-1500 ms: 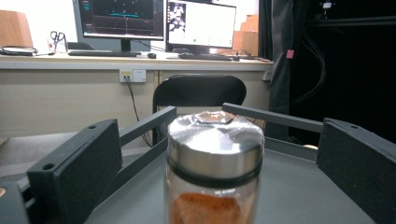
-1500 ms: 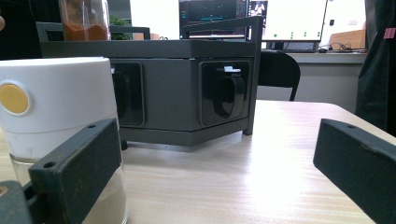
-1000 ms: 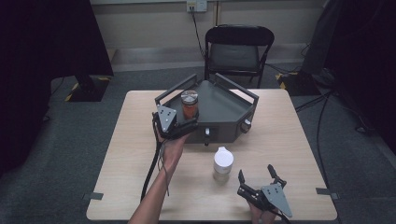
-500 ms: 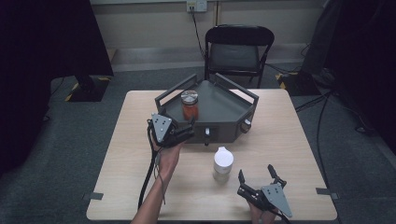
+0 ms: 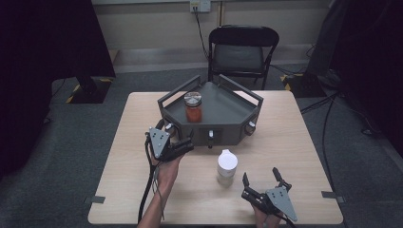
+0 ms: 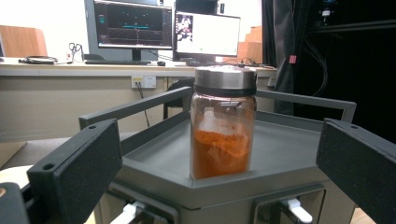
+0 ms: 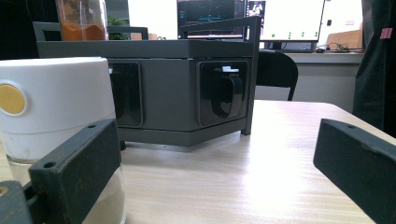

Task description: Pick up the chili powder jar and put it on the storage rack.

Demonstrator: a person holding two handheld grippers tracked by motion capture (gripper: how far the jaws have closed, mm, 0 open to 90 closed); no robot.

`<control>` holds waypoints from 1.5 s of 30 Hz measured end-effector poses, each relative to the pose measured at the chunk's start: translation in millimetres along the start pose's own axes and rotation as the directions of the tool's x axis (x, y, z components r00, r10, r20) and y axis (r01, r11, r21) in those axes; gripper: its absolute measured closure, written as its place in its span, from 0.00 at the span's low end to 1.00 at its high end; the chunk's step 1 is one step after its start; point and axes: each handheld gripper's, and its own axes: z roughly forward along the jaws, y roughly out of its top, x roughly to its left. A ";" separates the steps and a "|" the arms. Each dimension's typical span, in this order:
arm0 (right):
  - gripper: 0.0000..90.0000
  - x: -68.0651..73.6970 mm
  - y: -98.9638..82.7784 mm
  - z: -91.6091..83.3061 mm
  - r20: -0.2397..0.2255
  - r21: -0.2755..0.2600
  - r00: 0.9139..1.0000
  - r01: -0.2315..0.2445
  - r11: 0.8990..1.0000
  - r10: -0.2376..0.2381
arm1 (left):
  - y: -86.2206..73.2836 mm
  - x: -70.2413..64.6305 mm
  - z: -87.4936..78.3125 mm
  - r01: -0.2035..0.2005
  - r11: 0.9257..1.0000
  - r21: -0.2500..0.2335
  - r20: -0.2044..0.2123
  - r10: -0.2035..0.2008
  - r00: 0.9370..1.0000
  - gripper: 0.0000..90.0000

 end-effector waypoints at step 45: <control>0.00 0.6 0.0 -0.1 0.003 0.000 1.000 0.000 1.000 0.000 | -66.5 -13.6 -70.6 0.002 1.000 0.003 -0.060 -0.002 0.998 0.00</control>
